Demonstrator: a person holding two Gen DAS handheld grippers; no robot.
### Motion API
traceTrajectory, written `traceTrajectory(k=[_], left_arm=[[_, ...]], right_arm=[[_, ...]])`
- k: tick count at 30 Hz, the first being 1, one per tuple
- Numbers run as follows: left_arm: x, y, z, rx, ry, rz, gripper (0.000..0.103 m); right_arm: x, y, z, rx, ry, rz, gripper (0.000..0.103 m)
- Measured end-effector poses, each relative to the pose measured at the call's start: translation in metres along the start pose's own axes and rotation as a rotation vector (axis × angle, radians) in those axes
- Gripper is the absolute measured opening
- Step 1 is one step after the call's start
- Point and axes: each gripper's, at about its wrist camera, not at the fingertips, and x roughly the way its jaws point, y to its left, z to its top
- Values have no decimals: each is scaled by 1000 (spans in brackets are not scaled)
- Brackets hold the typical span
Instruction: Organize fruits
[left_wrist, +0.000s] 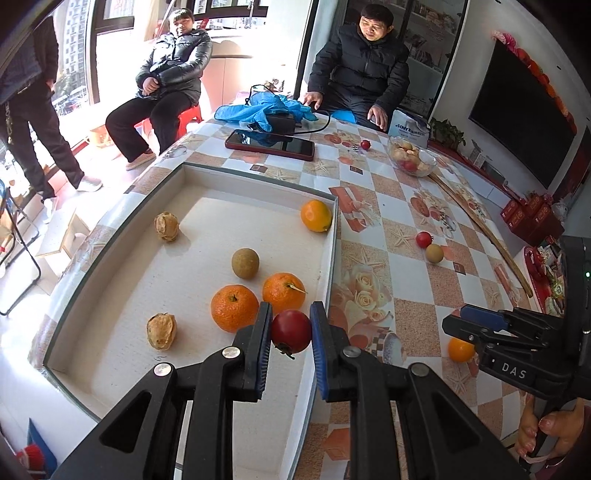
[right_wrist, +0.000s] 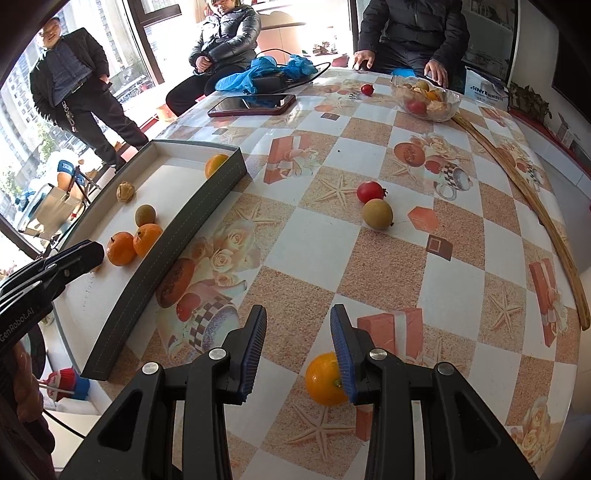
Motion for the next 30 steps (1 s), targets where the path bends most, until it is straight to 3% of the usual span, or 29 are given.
traceTrajectory(k=[4,5,6,10,12,14,15,23,30], left_arm=[[2,12,-4,-22,7,9,22],[3,13,-4,-21,8,12,22],[4,12,-5,-18,8,15,22],[8,8,-6,-17,16,6,22],[7,6,-8,-12,16,3,22],[6,6,-9,-5,16,6,22],[6,6,-10,-2,16,9,22],[1,24,-1,-23,3,37,22],[-12,62,10,-70,-32,121,23]], right_arm=[[-4,-5,-9,-22,-21,-44,41],[-5,-5,-12,-33,-26,-62,61],[-7,-7,-16,-37,-37,-71,71],[3,-8,-24,-38,-15,-101,75],[12,-12,-26,-12,5,-102,73],[19,-14,-29,7,32,-99,43],[17,-13,-28,-2,11,-114,36],[1,4,-9,-10,-8,-31,35],[-7,45,27,-74,-35,61,35]])
